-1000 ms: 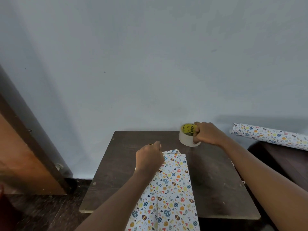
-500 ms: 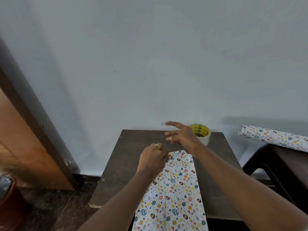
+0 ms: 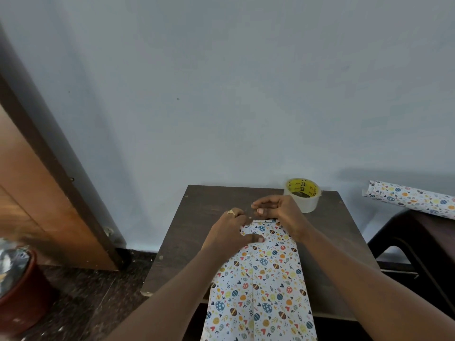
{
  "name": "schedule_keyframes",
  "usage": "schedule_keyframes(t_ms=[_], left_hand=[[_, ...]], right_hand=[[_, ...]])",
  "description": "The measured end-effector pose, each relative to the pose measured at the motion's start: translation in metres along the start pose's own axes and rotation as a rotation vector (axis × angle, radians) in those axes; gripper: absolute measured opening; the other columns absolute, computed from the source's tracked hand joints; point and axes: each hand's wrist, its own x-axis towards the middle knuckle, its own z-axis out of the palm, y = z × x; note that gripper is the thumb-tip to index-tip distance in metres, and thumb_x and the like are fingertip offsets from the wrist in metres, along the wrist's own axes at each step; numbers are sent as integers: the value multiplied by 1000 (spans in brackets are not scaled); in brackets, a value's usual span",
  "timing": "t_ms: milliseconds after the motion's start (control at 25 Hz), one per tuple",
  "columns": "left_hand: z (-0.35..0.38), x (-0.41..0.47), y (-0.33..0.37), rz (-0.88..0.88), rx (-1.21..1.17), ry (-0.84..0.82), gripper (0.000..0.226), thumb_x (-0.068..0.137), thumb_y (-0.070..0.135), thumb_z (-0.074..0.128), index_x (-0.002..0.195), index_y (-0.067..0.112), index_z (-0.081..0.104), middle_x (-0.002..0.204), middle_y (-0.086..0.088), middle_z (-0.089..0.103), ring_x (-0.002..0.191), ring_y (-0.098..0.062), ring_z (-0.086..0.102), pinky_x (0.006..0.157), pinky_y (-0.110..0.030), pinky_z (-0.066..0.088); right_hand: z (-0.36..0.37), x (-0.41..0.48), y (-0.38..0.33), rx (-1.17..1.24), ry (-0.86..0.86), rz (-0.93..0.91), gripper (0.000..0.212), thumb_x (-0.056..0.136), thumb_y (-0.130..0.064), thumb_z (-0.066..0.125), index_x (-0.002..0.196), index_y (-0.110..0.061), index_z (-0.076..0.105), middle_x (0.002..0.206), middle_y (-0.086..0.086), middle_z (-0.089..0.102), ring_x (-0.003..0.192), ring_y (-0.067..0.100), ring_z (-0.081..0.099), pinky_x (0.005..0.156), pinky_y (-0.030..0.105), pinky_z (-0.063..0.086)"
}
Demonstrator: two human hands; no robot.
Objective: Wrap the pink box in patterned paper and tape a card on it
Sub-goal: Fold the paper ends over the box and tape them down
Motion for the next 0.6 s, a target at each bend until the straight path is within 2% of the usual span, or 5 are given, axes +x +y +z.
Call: schedule_keyframes(t_ms=[200,360,440,520,600], left_hand=[[2,-3,1,-54,61,57,63,69,64,64,114,20,63,110,7,54,100,-8,52,80,-25,46],[2,-3,1,-57,72,43,63,70,64,63,115,21,62,110,5,53,103,-9,51,80,-26,46],[3,-3,0,-51,94,43,63,70,65,62,115,22,61,112,5,53,105,-10,51,82,-26,46],[3,-4,0,-45,116,51,63,71,67,60,116,23,60,113,5,54,106,-9,50,83,-25,45],[2,-4,2,-43,124,62,63,72,70,56,113,22,61,109,6,54,103,-9,51,79,-25,45]], right_hand=[[-4,6,-7,-51,-42,81,12,85,6,58,77,0,64,100,14,71,96,30,67,87,39,51],[-5,14,-20,-297,-166,141,14,90,1,55,80,-2,64,102,18,70,92,24,68,90,37,53],[-2,16,-21,-425,-168,159,12,89,-4,59,79,-4,67,99,19,71,94,28,68,89,39,52],[1,18,-21,-522,-158,159,11,87,-7,63,79,-4,69,93,20,71,87,31,66,82,39,51],[4,18,-22,-559,-158,157,11,86,-8,64,80,-2,70,83,16,70,74,24,62,72,35,49]])
